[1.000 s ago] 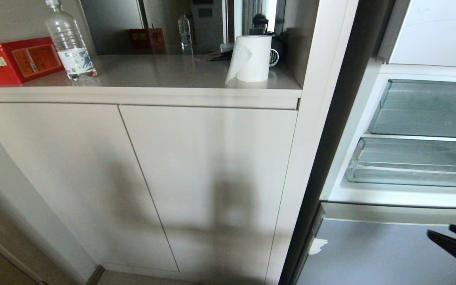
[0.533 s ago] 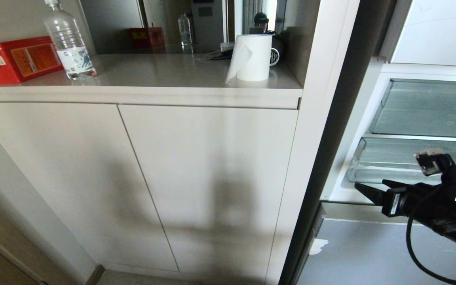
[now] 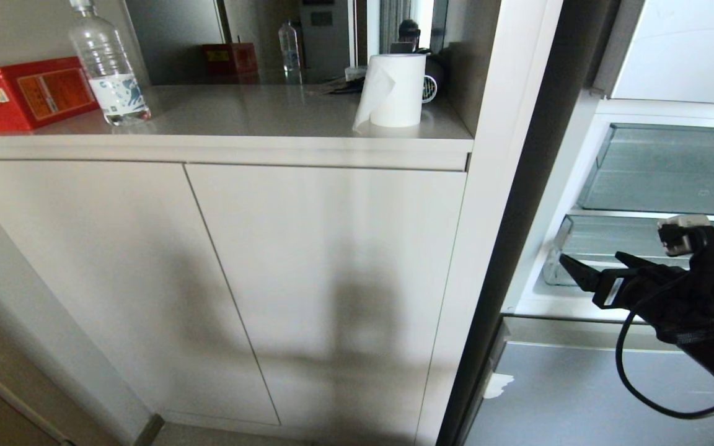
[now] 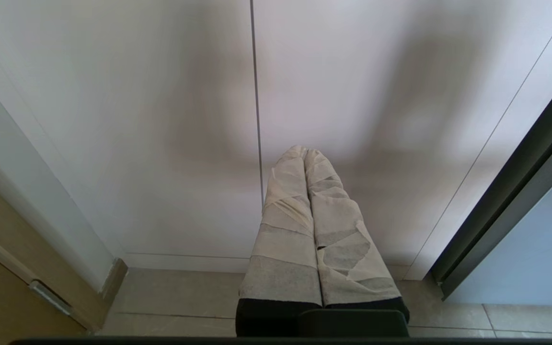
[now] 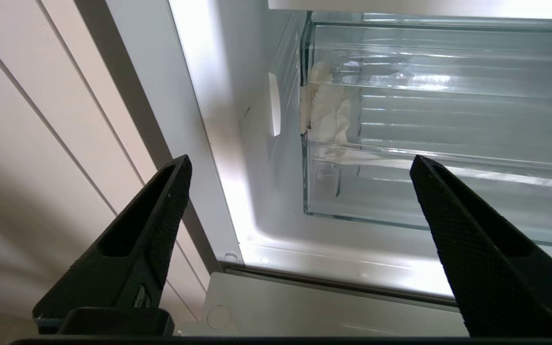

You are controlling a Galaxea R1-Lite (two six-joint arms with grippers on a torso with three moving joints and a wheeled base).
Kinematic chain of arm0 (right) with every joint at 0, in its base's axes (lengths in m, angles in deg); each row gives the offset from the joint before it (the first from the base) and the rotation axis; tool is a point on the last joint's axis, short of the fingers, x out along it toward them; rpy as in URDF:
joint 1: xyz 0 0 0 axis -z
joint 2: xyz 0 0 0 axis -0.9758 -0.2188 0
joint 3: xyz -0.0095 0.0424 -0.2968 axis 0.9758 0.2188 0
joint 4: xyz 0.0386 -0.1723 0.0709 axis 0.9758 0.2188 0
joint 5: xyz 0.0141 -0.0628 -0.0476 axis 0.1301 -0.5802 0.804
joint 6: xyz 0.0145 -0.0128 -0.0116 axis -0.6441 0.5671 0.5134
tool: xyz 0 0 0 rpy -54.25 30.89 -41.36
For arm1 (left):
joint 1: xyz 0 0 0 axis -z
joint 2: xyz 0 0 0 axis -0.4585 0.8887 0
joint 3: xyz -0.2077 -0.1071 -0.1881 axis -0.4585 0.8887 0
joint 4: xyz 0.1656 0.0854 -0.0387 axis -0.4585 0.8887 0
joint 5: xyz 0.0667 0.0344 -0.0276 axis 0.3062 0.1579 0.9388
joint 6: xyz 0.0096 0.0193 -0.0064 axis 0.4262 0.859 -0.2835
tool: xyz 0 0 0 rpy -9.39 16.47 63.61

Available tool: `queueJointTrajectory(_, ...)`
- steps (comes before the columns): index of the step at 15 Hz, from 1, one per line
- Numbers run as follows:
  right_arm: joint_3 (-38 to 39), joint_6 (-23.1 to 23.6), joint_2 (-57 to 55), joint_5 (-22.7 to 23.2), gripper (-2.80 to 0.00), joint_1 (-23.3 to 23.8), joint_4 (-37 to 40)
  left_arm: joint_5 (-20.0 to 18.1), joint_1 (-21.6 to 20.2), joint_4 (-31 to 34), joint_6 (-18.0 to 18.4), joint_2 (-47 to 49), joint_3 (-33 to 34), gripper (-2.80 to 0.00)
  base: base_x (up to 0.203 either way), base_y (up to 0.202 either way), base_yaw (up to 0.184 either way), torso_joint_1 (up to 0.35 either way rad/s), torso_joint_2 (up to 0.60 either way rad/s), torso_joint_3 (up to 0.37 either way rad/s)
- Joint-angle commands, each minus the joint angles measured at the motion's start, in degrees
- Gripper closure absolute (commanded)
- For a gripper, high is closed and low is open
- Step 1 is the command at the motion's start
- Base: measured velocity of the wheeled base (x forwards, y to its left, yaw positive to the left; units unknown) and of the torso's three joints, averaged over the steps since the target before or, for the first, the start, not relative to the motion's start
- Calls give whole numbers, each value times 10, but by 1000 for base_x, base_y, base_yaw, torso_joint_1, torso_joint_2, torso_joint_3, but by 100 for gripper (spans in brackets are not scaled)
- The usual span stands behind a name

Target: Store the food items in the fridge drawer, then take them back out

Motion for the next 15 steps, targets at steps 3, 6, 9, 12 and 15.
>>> queueJointTrajectory(3,-21,-1,-15,-11,-280,11,-4,0,0,0,0,0,0,0,0,0,0,0,0,0)
queueJointTrajectory(6,-34,-1,-38,-22,-280,13,-5,0,0,0,0,0,0,0,0,0,0,0,0,0)
queueJointTrajectory(9,-51,-3,-56,-21,-280,14,-6,0,0,0,0,0,0,0,0,0,0,0,0,0)
queueJointTrajectory(12,-75,-5,-71,-22,-280,14,-7,0,0,0,0,0,0,0,0,0,0,0,0,0)
queueJointTrajectory(15,-83,-6,-81,-23,-280,15,-7,0,0,0,0,0,0,0,0,0,0,0,0,0)
